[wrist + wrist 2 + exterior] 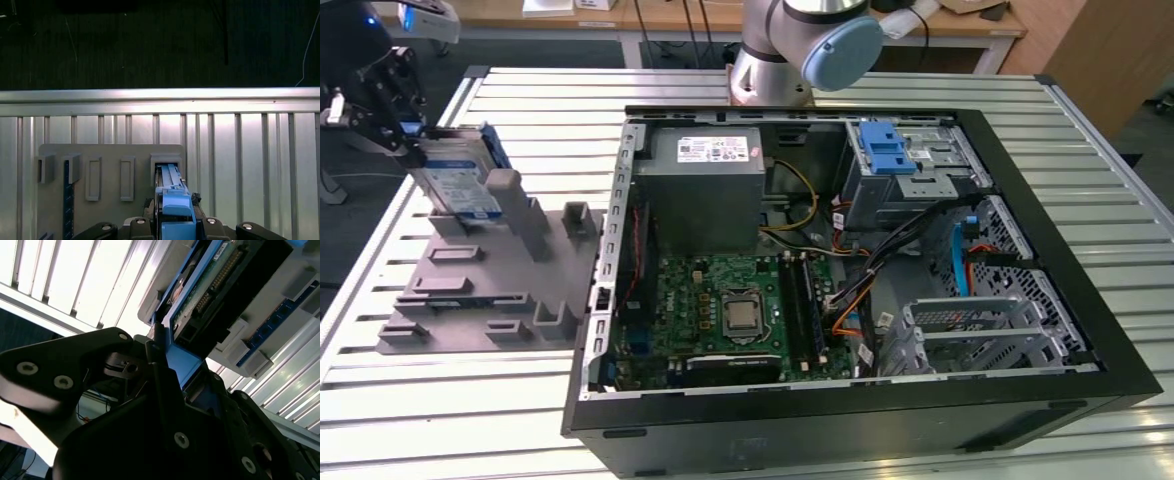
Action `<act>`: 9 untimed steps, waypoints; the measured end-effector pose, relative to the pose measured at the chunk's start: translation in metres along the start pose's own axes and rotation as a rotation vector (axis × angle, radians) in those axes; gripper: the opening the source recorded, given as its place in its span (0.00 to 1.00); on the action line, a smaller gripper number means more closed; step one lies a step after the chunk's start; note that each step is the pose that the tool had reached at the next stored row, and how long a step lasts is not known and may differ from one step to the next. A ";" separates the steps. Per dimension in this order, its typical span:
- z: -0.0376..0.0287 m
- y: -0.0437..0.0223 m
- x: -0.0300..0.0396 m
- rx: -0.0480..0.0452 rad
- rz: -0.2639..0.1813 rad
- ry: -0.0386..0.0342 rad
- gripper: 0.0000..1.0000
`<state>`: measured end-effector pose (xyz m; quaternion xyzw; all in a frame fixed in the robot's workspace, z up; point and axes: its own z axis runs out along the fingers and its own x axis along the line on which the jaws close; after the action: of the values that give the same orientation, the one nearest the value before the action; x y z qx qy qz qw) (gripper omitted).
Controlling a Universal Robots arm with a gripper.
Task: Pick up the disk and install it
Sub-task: 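Pick up the disk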
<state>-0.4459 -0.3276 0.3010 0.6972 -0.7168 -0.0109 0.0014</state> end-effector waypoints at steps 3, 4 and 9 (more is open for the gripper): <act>-0.0027 0.0001 0.0000 0.0000 0.000 0.0000 0.37; -0.0035 0.0000 0.0000 0.0000 0.000 0.0000 0.37; -0.0069 0.0001 -0.0001 0.0001 0.000 -0.0001 0.37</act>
<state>-0.4459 -0.3276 0.3079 0.6972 -0.7168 -0.0108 0.0013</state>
